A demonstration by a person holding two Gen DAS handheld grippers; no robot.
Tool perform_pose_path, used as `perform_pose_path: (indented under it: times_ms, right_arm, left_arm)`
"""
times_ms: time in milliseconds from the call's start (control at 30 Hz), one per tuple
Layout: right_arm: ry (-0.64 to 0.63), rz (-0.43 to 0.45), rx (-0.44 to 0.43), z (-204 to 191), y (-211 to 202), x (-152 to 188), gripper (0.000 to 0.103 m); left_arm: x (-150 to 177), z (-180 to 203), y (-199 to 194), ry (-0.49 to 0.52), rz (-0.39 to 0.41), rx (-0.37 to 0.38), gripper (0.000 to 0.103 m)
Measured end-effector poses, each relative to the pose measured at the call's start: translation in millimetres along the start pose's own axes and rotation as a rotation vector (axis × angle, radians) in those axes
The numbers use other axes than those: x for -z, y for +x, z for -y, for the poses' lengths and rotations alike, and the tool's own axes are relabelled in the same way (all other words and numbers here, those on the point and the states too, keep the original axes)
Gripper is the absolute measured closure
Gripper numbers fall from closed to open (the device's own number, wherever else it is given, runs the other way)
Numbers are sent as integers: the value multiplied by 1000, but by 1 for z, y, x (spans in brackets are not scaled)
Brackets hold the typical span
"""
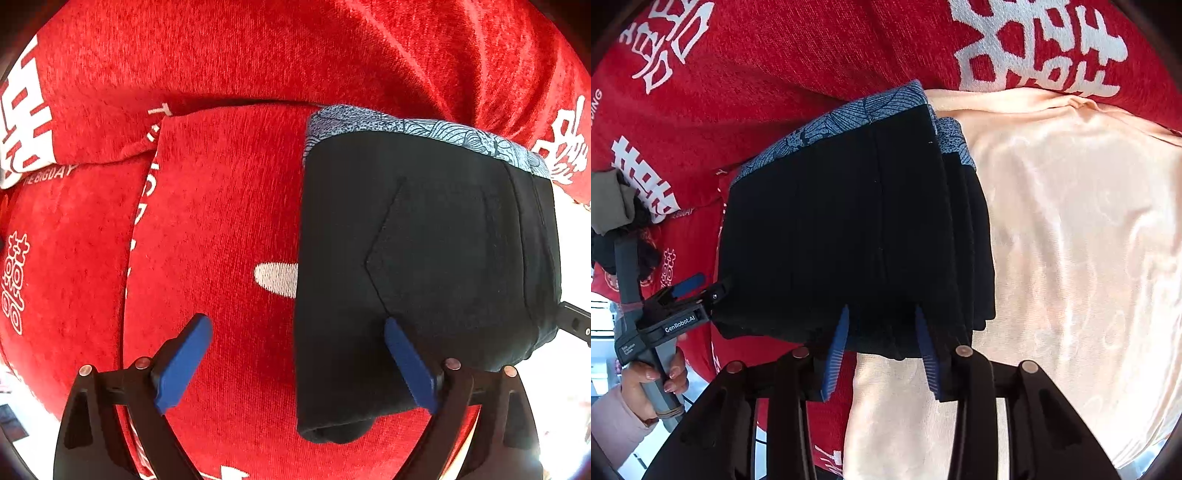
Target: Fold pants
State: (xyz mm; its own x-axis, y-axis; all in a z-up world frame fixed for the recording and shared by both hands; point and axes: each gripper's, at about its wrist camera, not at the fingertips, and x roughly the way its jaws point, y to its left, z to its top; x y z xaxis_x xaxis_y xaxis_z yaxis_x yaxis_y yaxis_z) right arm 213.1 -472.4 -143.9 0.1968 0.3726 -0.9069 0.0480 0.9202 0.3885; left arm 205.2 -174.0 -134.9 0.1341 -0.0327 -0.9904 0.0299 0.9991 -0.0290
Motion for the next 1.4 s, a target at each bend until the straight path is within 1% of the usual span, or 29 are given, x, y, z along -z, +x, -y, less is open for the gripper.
perform_pose_path:
  times_ms: [67, 100, 233, 300, 367, 467, 567, 633, 700, 733, 800, 867, 933, 1000, 1067, 1167, 1233, 1333, 1400]
  right_arm:
    - [1, -2, -7, 0, 0, 0, 61]
    - [0, -5, -12, -1, 0, -1, 61]
    - [-1, -11, -16, 3, -2, -4, 61]
    - [4, -5, -12, 7, -5, -7, 60]
    - [10, 20, -1, 10, -12, -10, 60]
    - [22, 67, -16, 16, -20, -24, 60]
    - [44, 115, -36, 22, -20, -54, 60]
    - [45, 145, -39, 21, -20, -72, 61]
    - [29, 148, -64, 17, -14, -91, 73]
    - [15, 133, -55, 15, -8, -98, 73]
    - [-6, 101, -11, 13, 7, -105, 73]
    - [-12, 74, 18, 16, 23, -112, 77]
    - [3, 89, 23, 24, 26, -117, 79]
    - [29, 93, 10, 25, 23, -117, 79]
    - [42, 94, -5, 27, 18, -115, 76]
    - [37, 80, 8, 32, 6, -102, 74]
    - [37, 75, 35, 34, -2, -91, 72]
    - [44, 82, 29, 37, -15, -68, 71]
    - [54, 77, 25, 35, -20, -49, 67]
  left_arm:
    - [0, 0, 1, 3, 0, -17, 2]
    - [-1, 0, 1, 6, 2, -30, 1]
    - [-4, -2, 1, 4, -9, -19, 1]
    - [-13, -4, -3, -5, 14, -18, 1]
    - [-28, -6, -7, -20, 43, -15, 1]
    - [-60, -7, -4, -58, 80, -28, 1]
    - [-89, -5, 7, -94, 110, -45, 1]
    - [-99, -4, 20, -106, 104, -49, 1]
    - [-104, -5, 34, -123, 85, -56, 1]
    - [-105, -7, 39, -130, 81, -51, 0]
    - [-105, -11, 47, -153, 67, -28, 0]
    - [-106, -15, 48, -176, 52, -9, 0]
    - [-105, -17, 45, -167, 53, -9, 0]
    - [-105, -16, 38, -149, 59, -20, 0]
    - [-104, -15, 31, -138, 56, -27, 0]
    - [-96, -16, 21, -115, 42, -25, 0]
    - [-86, -15, 15, -98, 41, -25, 0]
    - [-69, -15, 10, -85, 26, -23, 0]
    - [-61, -14, 11, -87, 16, -20, 0]
